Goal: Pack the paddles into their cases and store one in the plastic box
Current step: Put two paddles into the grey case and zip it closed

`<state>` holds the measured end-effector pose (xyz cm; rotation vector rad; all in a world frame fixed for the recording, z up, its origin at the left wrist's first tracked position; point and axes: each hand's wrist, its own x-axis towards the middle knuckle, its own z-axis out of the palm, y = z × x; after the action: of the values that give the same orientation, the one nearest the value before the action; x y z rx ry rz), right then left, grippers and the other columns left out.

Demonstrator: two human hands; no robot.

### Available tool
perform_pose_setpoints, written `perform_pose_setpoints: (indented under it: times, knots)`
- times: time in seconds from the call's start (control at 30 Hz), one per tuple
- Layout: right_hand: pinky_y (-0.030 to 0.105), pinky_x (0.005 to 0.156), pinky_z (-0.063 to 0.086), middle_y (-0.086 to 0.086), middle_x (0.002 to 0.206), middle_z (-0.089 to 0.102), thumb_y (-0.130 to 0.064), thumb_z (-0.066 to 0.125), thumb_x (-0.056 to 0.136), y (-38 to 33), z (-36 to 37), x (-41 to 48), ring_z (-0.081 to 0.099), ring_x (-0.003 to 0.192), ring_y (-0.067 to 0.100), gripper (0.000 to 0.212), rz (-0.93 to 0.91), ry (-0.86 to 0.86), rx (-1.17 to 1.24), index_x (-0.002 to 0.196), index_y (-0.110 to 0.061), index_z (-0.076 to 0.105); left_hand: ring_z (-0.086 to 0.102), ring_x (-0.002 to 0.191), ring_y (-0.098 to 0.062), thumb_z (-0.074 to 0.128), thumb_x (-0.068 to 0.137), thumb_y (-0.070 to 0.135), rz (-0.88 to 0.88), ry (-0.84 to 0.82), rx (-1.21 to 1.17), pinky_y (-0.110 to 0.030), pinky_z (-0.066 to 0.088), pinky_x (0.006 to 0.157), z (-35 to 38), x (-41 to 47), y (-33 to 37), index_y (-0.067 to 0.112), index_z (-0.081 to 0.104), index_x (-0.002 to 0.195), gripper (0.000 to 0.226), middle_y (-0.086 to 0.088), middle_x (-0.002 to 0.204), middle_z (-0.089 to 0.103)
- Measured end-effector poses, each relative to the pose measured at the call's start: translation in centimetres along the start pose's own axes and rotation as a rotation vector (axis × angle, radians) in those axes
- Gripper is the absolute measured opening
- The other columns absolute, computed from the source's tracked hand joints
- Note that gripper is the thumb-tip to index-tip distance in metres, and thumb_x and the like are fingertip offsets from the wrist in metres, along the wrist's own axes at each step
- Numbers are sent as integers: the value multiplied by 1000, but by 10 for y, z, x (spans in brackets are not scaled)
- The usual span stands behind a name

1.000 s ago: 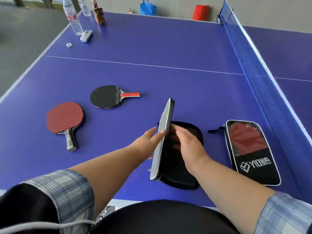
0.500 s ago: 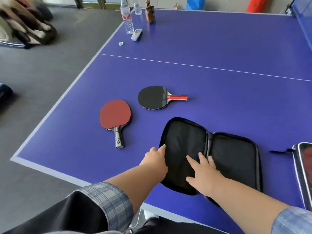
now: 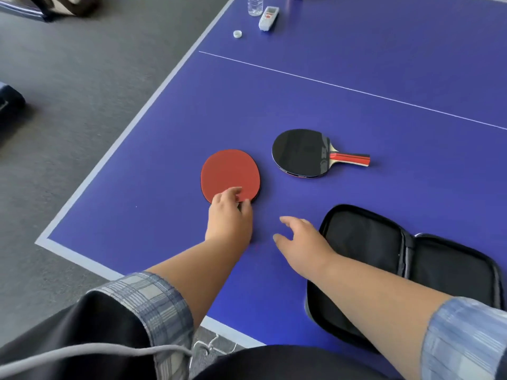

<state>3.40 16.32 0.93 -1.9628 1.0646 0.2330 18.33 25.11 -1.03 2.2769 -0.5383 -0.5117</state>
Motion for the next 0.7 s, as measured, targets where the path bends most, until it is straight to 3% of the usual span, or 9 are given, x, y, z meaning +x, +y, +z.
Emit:
perform_pose_setpoints:
  times: [0.07, 0.13, 0.2, 0.27, 0.4, 0.47, 0.6, 0.7]
  knots:
    - [36, 105, 42, -4, 157, 37, -38, 52, 99, -31, 10, 29, 42, 137, 19, 59, 69, -14, 167, 154, -26, 33, 53, 112, -21, 45, 94, 36, -195, 33, -59, -42, 50, 88, -22, 37, -14, 28, 41, 143, 49, 0, 139, 42]
    - [38, 105, 38, -3, 161, 30, -37, 51, 98, -54, 14, 58, 37, 142, 22, 66, 147, -13, 288, 157, -24, 25, 54, 105, -27, 44, 96, 35, -374, -35, -59, -44, 52, 85, -36, 68, -23, 22, 33, 149, 56, -6, 145, 38]
    - [40, 99, 39, 0, 162, 28, -38, 53, 96, -67, 15, 87, 37, 141, 26, 73, 215, -9, 335, 158, -20, 19, 53, 85, -28, 44, 96, 33, -446, -108, -32, -37, 49, 71, -41, 90, -30, 18, 48, 128, 36, -11, 134, 49]
    - [37, 90, 39, 3, 158, 33, -39, 55, 94, -72, 15, 110, 41, 138, 29, 74, 265, -20, 335, 156, -17, 23, 50, 70, -27, 43, 94, 30, -427, -128, -12, -32, 43, 59, -40, 102, -37, 21, 48, 91, 10, -11, 113, 57]
    - [34, 92, 47, -1, 134, 57, -36, 58, 92, -72, 18, 132, 56, 116, 20, 44, 251, -31, 409, 134, -21, 54, 46, 56, -20, 43, 90, 25, -361, -144, -13, -24, 35, 48, -37, 106, -47, 18, 59, 99, 20, -5, 87, 59]
    - [29, 82, 48, -6, 119, 61, -32, 60, 92, -73, 19, 129, 58, 100, 12, 41, 243, 15, 495, 131, -25, 52, 49, 57, -19, 45, 89, 27, -342, -117, -64, -24, 37, 49, -39, 101, -48, 23, 62, 96, 19, 2, 85, 63]
    - [43, 83, 60, -10, 98, 61, -26, 61, 91, -76, 10, 108, 64, 89, 18, 55, 279, 125, 651, 137, -37, 35, 62, 64, -22, 51, 85, 46, -269, -33, -173, -33, 54, 61, -37, 79, -40, 33, 63, 76, 20, 10, 76, 68]
    - [33, 63, 55, -9, 96, 63, -27, 57, 91, -60, -7, 80, 62, 74, 15, 55, 242, 215, 641, 138, -41, 33, 60, 59, -20, 50, 78, 62, -262, 12, -254, -36, 53, 61, -27, 56, -22, 25, 50, 66, 39, 11, 60, 56]
